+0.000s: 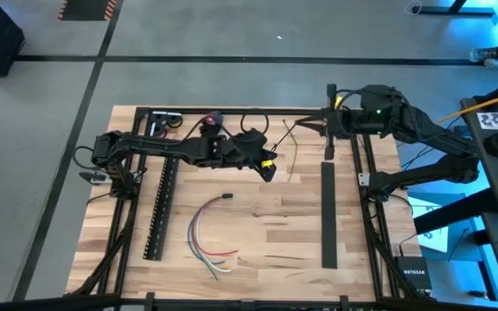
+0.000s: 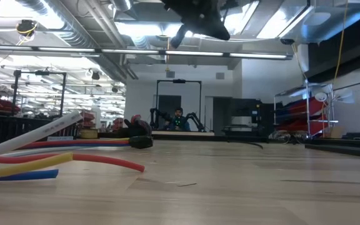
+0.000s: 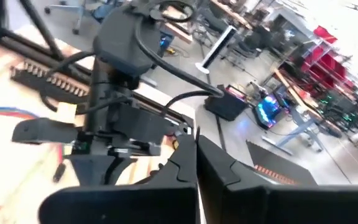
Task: Ziptie cables
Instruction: Wrap the cable wires with the black zip tie
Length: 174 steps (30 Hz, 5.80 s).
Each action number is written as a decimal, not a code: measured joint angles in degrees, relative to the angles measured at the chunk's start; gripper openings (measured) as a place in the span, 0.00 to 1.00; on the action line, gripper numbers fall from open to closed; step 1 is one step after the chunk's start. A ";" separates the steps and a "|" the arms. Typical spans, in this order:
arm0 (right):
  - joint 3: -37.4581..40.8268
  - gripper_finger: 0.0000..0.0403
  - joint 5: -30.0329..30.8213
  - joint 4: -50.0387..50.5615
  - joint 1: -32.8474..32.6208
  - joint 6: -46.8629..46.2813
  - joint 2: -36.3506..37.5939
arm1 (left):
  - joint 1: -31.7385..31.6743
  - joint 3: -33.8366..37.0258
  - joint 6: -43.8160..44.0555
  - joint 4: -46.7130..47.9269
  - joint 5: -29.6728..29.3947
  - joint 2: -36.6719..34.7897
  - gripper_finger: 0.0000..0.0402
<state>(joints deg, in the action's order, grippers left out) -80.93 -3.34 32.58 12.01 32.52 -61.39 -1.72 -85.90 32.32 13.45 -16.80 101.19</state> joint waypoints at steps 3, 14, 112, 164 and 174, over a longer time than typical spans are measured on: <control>-0.34 0.05 5.15 1.08 0.02 -4.27 0.07 | 0.00 0.26 -0.98 -1.65 0.08 0.22 0.00; 4.14 0.40 2.59 20.31 0.04 -20.49 0.54 | 1.11 0.29 0.21 8.38 0.73 -0.71 0.00; 42.34 0.00 -4.84 -35.43 -6.43 -45.63 -12.69 | 5.99 22.41 -16.34 9.68 11.61 -5.18 0.01; 42.25 0.00 5.39 -45.81 -14.62 -50.13 -21.51 | 7.46 19.83 -20.67 -4.42 5.91 -1.32 0.01; 42.23 0.00 5.29 -47.37 -14.67 -51.45 -25.30 | 8.28 19.90 -27.93 -7.51 1.87 -0.04 0.01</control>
<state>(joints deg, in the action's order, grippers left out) -38.70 1.94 -14.79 -2.66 -18.93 -86.68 6.56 -66.00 4.39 5.94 -14.93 101.15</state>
